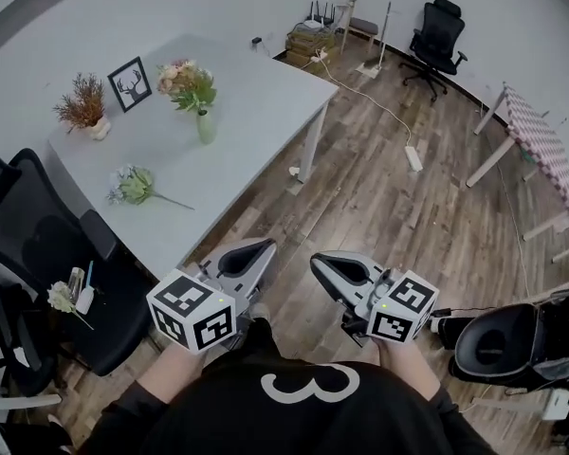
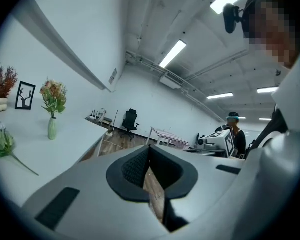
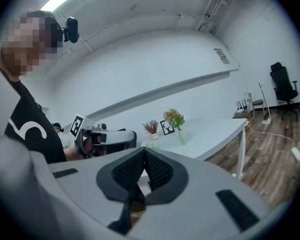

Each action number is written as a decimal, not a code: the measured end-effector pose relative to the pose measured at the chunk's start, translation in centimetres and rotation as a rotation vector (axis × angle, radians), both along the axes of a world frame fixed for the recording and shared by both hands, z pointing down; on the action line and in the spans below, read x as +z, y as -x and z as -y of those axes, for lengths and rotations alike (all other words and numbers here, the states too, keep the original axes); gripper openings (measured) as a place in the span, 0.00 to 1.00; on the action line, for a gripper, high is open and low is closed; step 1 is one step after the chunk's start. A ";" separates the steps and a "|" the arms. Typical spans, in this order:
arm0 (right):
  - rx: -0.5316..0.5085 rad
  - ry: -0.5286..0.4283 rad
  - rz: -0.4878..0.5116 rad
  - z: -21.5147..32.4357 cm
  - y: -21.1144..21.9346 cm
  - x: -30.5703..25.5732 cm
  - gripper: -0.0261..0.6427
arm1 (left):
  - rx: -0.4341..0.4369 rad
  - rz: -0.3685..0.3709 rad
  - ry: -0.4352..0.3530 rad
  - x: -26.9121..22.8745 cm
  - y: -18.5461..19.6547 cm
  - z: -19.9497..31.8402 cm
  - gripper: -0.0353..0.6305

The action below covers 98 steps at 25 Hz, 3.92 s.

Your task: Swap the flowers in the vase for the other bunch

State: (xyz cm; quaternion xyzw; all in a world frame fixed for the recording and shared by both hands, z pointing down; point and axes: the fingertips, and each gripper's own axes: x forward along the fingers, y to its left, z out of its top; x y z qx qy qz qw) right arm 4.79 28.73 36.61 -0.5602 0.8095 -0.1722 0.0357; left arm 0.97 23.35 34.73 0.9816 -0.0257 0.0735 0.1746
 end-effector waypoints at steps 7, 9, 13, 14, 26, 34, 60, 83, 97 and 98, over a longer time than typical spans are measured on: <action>-0.086 0.026 0.001 15.7 -3.9 0.0 0.05 | -0.084 0.004 0.024 -0.1 -2.5 15.8 0.07; -0.112 0.010 -0.006 18.9 -4.4 -0.6 0.05 | -0.084 -0.021 0.024 -0.7 -2.9 18.6 0.07; -0.174 -0.004 0.023 22.7 -5.1 -0.9 0.05 | -0.130 -0.033 0.033 -0.9 -3.5 22.0 0.07; -0.190 -0.006 0.031 23.5 -5.3 -0.9 0.05 | -0.141 -0.037 0.030 -1.0 -3.7 22.7 0.07; -0.557 -0.076 -0.087 35.3 -9.1 -2.5 0.05 | -0.442 -0.084 0.003 -2.0 -7.7 31.3 0.07; -0.770 -0.150 -0.078 39.3 -11.7 -2.7 0.07 | -0.697 -0.067 0.001 -1.5 -8.9 33.9 0.07; -0.604 -0.125 -0.285 52.6 -7.2 1.3 0.73 | -0.847 -0.060 0.098 0.9 -1.7 40.1 0.07; -0.551 -0.110 -0.177 54.7 -3.2 4.0 0.73 | -0.819 -0.015 0.098 2.1 2.2 40.9 0.07; -0.495 -0.139 -0.117 54.6 -3.3 3.3 0.40 | -0.825 0.042 0.143 4.3 2.6 41.1 0.07; -0.489 -0.143 -0.117 54.6 -3.4 3.3 0.39 | -0.824 0.039 0.143 4.3 2.5 41.2 0.07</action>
